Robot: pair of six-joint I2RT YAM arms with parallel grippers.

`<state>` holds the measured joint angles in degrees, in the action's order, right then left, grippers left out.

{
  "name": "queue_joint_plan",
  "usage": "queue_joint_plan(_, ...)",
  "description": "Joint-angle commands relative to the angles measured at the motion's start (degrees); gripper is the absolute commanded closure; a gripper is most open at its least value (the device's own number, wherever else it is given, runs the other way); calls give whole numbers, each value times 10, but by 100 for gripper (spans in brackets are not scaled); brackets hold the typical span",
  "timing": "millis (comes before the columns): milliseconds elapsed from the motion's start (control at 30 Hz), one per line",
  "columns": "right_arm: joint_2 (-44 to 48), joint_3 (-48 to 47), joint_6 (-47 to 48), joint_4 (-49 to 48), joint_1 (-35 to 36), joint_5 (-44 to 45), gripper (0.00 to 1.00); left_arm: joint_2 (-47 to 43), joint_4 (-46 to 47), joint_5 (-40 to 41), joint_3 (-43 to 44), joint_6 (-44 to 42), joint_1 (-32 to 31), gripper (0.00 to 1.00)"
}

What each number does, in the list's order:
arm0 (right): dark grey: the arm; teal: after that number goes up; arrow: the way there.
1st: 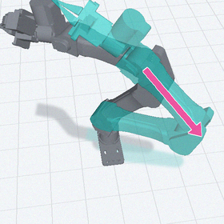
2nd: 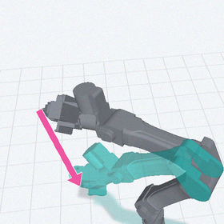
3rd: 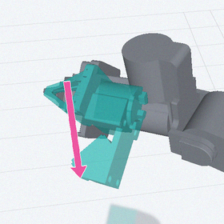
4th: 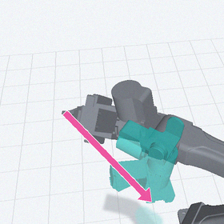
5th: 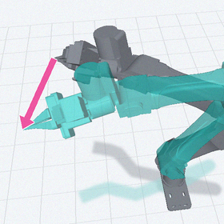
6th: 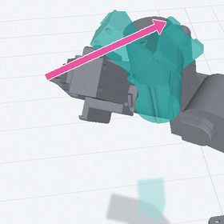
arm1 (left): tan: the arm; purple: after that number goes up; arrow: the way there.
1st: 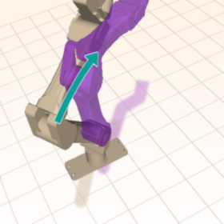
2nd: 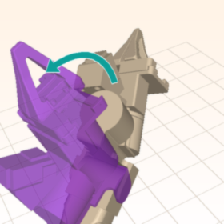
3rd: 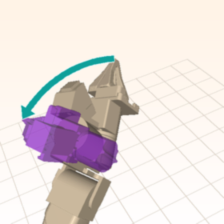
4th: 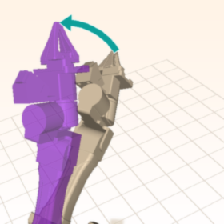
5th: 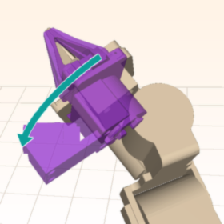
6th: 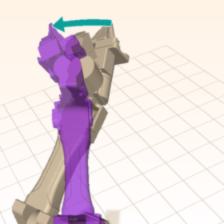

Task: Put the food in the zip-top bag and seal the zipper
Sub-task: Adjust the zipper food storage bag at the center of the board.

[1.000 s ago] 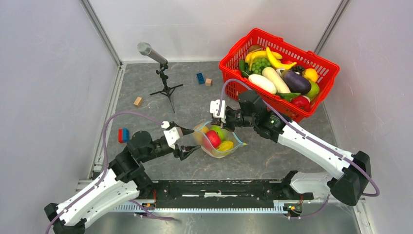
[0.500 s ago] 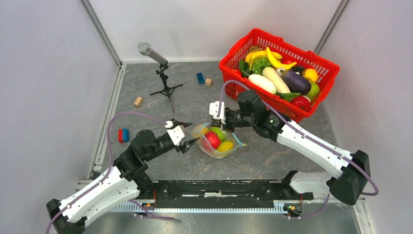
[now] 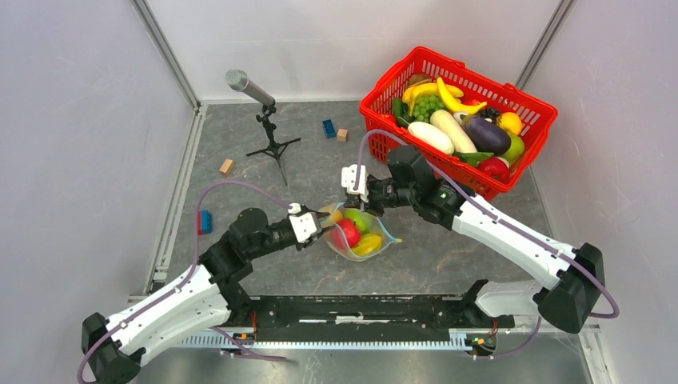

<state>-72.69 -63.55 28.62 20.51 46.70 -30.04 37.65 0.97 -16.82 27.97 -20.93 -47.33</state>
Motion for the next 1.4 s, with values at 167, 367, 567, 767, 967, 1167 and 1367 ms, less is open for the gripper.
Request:
queue_joint_plan(167,2,-17,4,-6,-1,-11,100,-26,55,-6,-18,-12,1,77)
queue_joint_plan(367,5,-3,-15,-16,-1,-9,94,-45,74,17,-30,6,1,98)
queue_joint_plan(567,30,28,-66,-59,-1,24,58,-78,71,34,-35,44,1,98)
queue_joint_plan(767,113,91,-149,-151,-1,162,23,-93,58,47,-36,65,1,98)
queue_joint_plan(967,258,222,-213,-291,-1,321,14,-95,38,75,-20,80,1,98)
queue_joint_plan(1167,340,359,-269,-321,-1,466,15,-100,36,104,-18,104,1,98)
queue_joint_plan(1367,438,444,-327,-343,-4,515,16,-104,26,131,-17,118,2,98)
